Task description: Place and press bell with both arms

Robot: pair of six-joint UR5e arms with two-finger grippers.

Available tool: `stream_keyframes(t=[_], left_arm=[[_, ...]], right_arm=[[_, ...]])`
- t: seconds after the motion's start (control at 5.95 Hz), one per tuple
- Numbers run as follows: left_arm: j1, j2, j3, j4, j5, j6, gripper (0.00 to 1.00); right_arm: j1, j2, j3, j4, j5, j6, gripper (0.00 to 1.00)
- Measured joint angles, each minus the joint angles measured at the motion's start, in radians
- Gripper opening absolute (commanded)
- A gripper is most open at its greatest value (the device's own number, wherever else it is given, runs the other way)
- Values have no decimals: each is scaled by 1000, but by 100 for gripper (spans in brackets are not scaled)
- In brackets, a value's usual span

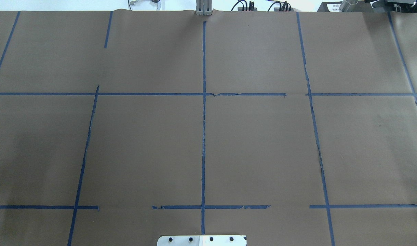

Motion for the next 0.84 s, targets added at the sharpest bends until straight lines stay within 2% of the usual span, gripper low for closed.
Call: stream_keyframes(t=[0.5,0.84], left_arm=[[-57,-100,-55,26,3,-64,0],[-55,-267,-57,165,2,-127,0]], right_arm=[[0,0,-3,0,0,6,100],[-1,0,-7,0,0,6,100]])
